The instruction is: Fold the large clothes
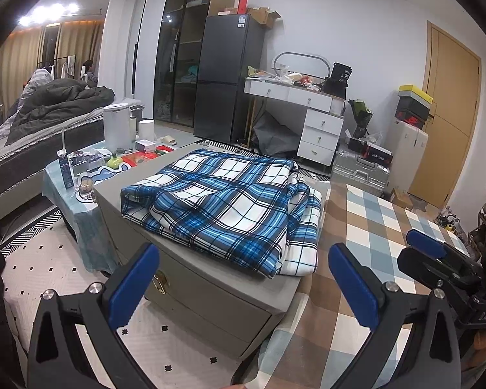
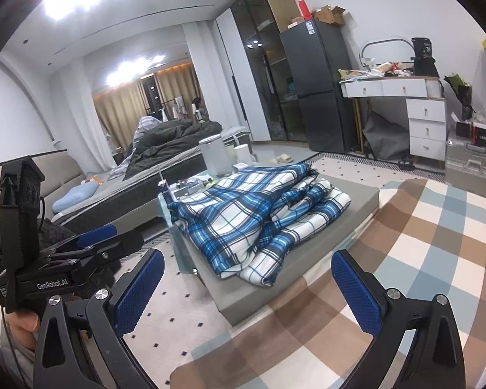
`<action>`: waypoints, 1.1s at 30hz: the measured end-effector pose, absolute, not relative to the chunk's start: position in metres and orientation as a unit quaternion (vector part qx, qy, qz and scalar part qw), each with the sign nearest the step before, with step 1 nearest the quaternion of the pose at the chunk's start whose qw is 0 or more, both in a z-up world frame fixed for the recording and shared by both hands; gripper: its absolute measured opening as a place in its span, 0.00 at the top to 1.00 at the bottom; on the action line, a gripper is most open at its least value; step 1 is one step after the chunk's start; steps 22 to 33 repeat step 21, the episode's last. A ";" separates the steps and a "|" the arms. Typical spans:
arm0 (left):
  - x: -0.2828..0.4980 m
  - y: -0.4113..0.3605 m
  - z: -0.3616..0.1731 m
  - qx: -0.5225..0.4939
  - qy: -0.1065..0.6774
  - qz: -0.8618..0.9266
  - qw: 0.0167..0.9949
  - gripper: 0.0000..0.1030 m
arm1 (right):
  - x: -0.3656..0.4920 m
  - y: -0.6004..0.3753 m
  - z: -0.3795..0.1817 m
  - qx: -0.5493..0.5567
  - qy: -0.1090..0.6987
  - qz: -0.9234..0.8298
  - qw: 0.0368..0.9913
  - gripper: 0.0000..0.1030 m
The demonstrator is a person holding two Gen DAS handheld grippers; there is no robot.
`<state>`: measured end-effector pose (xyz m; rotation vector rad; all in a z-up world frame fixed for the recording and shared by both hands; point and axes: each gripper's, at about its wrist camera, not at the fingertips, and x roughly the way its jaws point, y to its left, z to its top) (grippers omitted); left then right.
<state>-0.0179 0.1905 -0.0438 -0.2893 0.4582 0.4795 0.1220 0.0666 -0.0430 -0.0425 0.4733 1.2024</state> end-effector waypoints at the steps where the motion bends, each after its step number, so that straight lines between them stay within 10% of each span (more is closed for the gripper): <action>1: -0.019 0.190 -0.044 -0.141 0.224 0.234 0.935 0.01 | 0.123 0.067 -0.043 -0.019 0.222 0.561 0.797 0.00; 33: -0.020 0.188 -0.039 -0.137 0.219 0.231 0.938 0.01 | 0.119 0.062 -0.041 -0.017 0.214 0.570 0.793 0.00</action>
